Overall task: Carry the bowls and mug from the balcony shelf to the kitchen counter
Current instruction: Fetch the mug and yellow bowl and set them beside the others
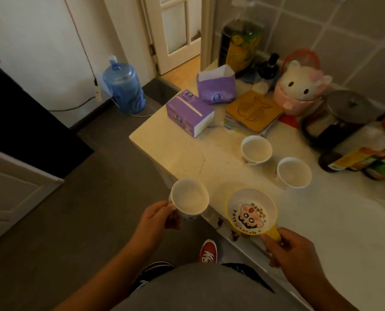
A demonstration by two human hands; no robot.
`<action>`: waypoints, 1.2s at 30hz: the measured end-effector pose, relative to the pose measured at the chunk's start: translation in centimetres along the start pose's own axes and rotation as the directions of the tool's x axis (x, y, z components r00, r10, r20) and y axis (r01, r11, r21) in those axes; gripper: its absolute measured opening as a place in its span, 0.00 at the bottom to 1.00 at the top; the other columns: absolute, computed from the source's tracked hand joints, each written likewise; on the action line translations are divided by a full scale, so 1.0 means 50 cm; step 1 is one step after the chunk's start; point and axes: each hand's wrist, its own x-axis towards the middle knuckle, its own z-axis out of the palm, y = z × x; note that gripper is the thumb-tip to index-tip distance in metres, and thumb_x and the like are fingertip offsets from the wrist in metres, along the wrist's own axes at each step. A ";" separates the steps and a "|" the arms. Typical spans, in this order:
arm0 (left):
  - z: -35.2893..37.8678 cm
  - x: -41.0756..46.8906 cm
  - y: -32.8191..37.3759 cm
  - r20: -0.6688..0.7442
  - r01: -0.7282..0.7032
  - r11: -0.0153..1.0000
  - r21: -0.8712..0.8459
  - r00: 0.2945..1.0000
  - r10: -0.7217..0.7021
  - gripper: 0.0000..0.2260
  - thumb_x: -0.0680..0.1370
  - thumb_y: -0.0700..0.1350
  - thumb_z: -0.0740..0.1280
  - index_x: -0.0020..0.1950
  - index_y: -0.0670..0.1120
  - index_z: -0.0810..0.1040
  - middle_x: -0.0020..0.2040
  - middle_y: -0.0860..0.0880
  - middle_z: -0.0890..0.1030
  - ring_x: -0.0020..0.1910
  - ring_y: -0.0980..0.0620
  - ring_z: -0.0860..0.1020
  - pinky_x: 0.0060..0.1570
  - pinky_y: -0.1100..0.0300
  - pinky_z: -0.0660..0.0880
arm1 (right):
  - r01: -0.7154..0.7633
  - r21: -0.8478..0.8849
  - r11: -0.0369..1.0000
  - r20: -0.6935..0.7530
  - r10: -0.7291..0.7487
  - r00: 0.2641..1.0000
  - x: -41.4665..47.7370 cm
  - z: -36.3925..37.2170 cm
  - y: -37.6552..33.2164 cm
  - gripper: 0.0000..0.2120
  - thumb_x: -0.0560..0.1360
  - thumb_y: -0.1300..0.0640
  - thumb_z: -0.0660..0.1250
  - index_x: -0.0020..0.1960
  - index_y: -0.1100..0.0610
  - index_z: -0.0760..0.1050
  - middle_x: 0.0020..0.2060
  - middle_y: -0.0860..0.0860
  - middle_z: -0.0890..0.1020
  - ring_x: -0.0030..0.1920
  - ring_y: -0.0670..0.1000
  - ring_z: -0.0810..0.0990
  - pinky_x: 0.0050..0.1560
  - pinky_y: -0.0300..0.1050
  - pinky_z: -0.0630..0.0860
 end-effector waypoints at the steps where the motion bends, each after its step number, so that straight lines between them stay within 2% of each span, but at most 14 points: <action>1: 0.002 0.018 0.010 0.032 0.009 1.000 0.012 0.999 -0.009 0.22 0.81 0.37 0.58 0.29 0.49 0.79 0.32 0.46 0.80 0.35 0.48 0.79 0.38 0.56 0.80 | -0.023 0.012 1.000 -0.017 0.023 1.000 0.008 -0.001 -0.007 0.11 0.71 0.56 0.74 0.32 0.55 0.78 0.27 0.51 0.82 0.22 0.49 0.80 0.29 0.51 0.81; 3: 0.004 0.056 0.027 0.102 0.014 0.999 0.044 0.995 -0.018 0.20 0.81 0.39 0.59 0.31 0.49 0.79 0.34 0.43 0.80 0.37 0.45 0.79 0.42 0.53 0.79 | -0.050 0.016 0.999 -0.057 0.051 0.997 0.019 0.000 -0.017 0.12 0.71 0.55 0.74 0.31 0.54 0.77 0.25 0.52 0.82 0.22 0.48 0.80 0.30 0.51 0.79; 5: 0.006 0.097 0.043 0.156 0.019 0.997 0.081 0.987 -0.031 0.19 0.81 0.39 0.59 0.32 0.48 0.79 0.35 0.41 0.78 0.39 0.42 0.77 0.46 0.45 0.76 | -0.083 0.036 0.996 -0.097 0.086 0.992 0.028 0.007 -0.024 0.12 0.71 0.55 0.75 0.31 0.54 0.77 0.24 0.52 0.82 0.21 0.47 0.80 0.29 0.46 0.76; 7: 0.008 0.141 0.060 0.193 0.029 0.990 0.137 0.980 -0.055 0.18 0.81 0.40 0.60 0.32 0.48 0.78 0.35 0.43 0.78 0.40 0.40 0.77 0.49 0.42 0.74 | -0.117 0.080 0.990 -0.145 0.128 0.981 0.032 0.020 -0.034 0.13 0.71 0.55 0.75 0.30 0.55 0.77 0.24 0.53 0.81 0.21 0.47 0.80 0.28 0.42 0.75; 10: 0.014 0.202 0.094 0.294 0.015 0.982 0.187 0.953 -0.071 0.17 0.80 0.39 0.60 0.32 0.46 0.77 0.34 0.43 0.77 0.40 0.40 0.77 0.49 0.44 0.73 | -0.170 0.159 0.973 -0.222 0.203 0.954 0.034 0.046 -0.051 0.13 0.72 0.55 0.74 0.31 0.57 0.77 0.24 0.54 0.81 0.21 0.46 0.80 0.23 0.34 0.73; 13: 0.018 0.254 0.122 0.409 -0.007 0.980 0.200 0.909 -0.077 0.18 0.80 0.36 0.59 0.31 0.44 0.76 0.30 0.46 0.77 0.37 0.44 0.77 0.44 0.48 0.75 | -0.234 0.198 0.952 -0.304 0.286 0.908 0.031 0.076 -0.069 0.13 0.72 0.52 0.73 0.31 0.55 0.77 0.24 0.52 0.82 0.21 0.45 0.80 0.22 0.31 0.71; 15: 0.022 0.287 0.133 0.476 -0.005 0.977 0.213 0.874 -0.099 0.17 0.80 0.35 0.59 0.31 0.43 0.76 0.29 0.47 0.78 0.35 0.46 0.78 0.41 0.51 0.78 | -0.266 0.230 0.936 -0.346 0.334 0.877 0.026 0.093 -0.078 0.14 0.72 0.51 0.73 0.31 0.53 0.77 0.25 0.50 0.82 0.21 0.45 0.81 0.21 0.31 0.71; 18: 0.032 0.324 0.135 0.563 -0.012 0.969 0.248 0.816 -0.134 0.22 0.81 0.36 0.59 0.29 0.48 0.78 0.29 0.48 0.79 0.33 0.51 0.80 0.38 0.58 0.81 | -0.287 0.275 0.918 -0.395 0.380 0.837 0.018 0.115 -0.080 0.13 0.72 0.50 0.72 0.32 0.54 0.76 0.28 0.51 0.83 0.23 0.46 0.82 0.22 0.34 0.73; 20: 0.043 0.337 0.131 0.603 -0.024 0.961 0.275 0.783 -0.153 0.23 0.81 0.37 0.58 0.27 0.49 0.78 0.29 0.48 0.79 0.32 0.52 0.79 0.38 0.59 0.81 | -0.289 0.293 0.911 -0.427 0.395 0.813 0.009 0.122 -0.079 0.12 0.72 0.50 0.72 0.33 0.53 0.76 0.28 0.52 0.83 0.24 0.47 0.82 0.23 0.33 0.73; 24: 0.065 0.340 0.122 0.638 -0.039 0.949 0.313 0.749 -0.179 0.21 0.81 0.37 0.58 0.29 0.48 0.76 0.32 0.44 0.79 0.34 0.49 0.79 0.40 0.56 0.80 | -0.278 0.299 0.913 -0.471 0.394 0.789 -0.012 0.123 -0.074 0.11 0.73 0.50 0.72 0.34 0.52 0.76 0.28 0.52 0.83 0.24 0.48 0.82 0.26 0.37 0.76; 29: 0.104 0.330 0.121 0.652 -0.039 0.939 0.342 0.730 -0.207 0.20 0.81 0.37 0.58 0.29 0.47 0.75 0.33 0.43 0.80 0.38 0.45 0.78 0.44 0.50 0.77 | -0.269 0.276 0.923 -0.485 0.375 0.790 -0.033 0.108 -0.062 0.12 0.73 0.51 0.72 0.32 0.53 0.77 0.28 0.50 0.83 0.24 0.46 0.82 0.23 0.30 0.73; 32: 0.121 0.324 0.118 0.652 -0.106 0.898 0.427 0.724 -0.224 0.17 0.81 0.39 0.59 0.32 0.45 0.75 0.37 0.44 0.82 0.42 0.45 0.79 0.48 0.51 0.76 | -0.258 0.269 0.928 -0.476 0.361 0.802 -0.042 0.097 -0.052 0.11 0.73 0.51 0.71 0.34 0.53 0.77 0.29 0.49 0.84 0.25 0.47 0.83 0.23 0.30 0.74; 34: 0.122 0.323 0.112 0.648 -0.184 0.847 0.499 0.728 -0.224 0.16 0.80 0.42 0.61 0.32 0.46 0.77 0.38 0.48 0.83 0.44 0.49 0.79 0.49 0.54 0.73 | -0.251 0.275 0.928 -0.470 0.357 0.807 -0.044 0.088 -0.045 0.11 0.73 0.51 0.71 0.34 0.53 0.77 0.29 0.49 0.84 0.25 0.47 0.83 0.23 0.31 0.74; 36: 0.120 0.323 0.105 0.636 -0.245 0.794 0.556 0.740 -0.217 0.17 0.80 0.44 0.62 0.31 0.50 0.79 0.37 0.52 0.83 0.44 0.53 0.79 0.46 0.59 0.71 | -0.247 0.261 0.933 -0.465 0.346 0.815 -0.042 0.082 -0.038 0.11 0.73 0.49 0.71 0.34 0.52 0.77 0.30 0.49 0.84 0.26 0.47 0.83 0.24 0.32 0.74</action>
